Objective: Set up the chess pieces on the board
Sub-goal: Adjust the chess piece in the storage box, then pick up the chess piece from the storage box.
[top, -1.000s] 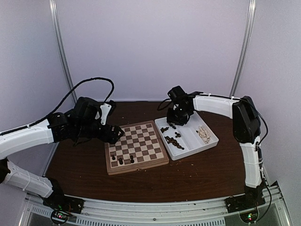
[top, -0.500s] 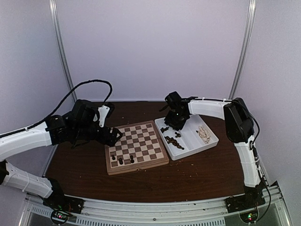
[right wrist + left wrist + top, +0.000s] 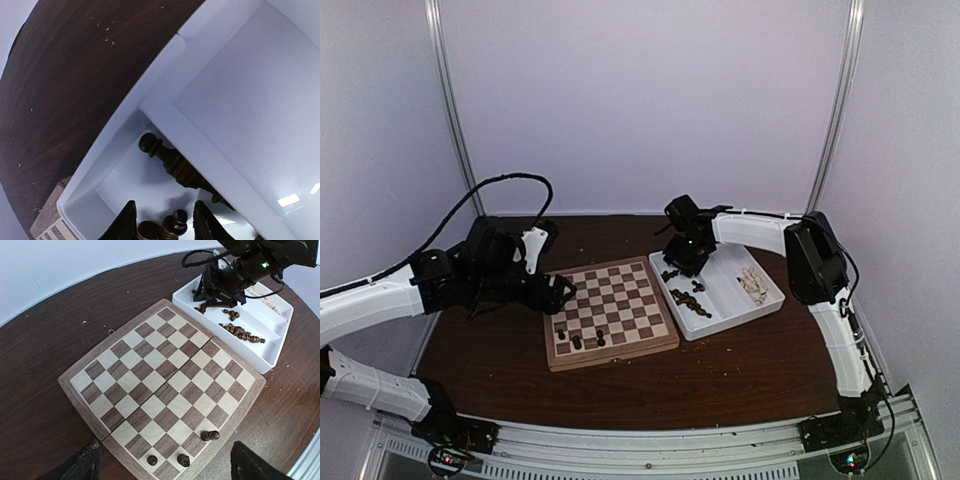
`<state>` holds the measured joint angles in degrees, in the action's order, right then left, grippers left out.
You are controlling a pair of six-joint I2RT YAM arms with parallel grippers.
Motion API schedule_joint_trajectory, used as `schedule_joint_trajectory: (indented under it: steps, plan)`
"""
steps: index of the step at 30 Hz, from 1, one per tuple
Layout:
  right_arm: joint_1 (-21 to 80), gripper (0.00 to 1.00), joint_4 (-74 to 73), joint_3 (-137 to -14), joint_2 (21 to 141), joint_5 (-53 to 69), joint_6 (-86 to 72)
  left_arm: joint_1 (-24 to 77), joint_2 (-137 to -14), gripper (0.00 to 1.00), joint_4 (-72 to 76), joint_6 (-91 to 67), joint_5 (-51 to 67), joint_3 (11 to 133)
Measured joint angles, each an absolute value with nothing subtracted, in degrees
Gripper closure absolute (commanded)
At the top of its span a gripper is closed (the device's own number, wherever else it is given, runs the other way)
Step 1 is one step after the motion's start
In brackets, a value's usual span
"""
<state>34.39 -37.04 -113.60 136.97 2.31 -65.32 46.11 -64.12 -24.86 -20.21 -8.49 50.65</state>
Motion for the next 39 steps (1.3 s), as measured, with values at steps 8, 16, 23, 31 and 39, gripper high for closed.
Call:
schedule_joint_trajectory:
  steps: [8,16,23,31,39]
  plan:
    - [35.1,0.65,-39.2,-114.0,137.0,1.7,-66.6,46.1,-63.5,0.10,-24.8,-19.8,-8.6,49.3]
    - [35.6,0.69,-39.2,-114.0,137.0,1.7,-69.0,46.1,-62.8,0.10,-24.7,-19.1,-8.8,48.5]
    - [35.6,0.81,-38.2,-114.0,137.4,2.7,-70.3,46.1,-61.4,0.10,-24.7,-18.6,-9.2,48.0]
    - [35.6,0.89,-37.3,-114.7,138.1,3.0,-70.3,46.1,-60.8,0.10,-24.7,-18.0,-9.7,47.5]
    - [35.6,0.88,-37.5,-114.9,138.1,1.5,-65.6,46.1,-60.0,0.09,-24.7,-17.3,-10.3,47.2]
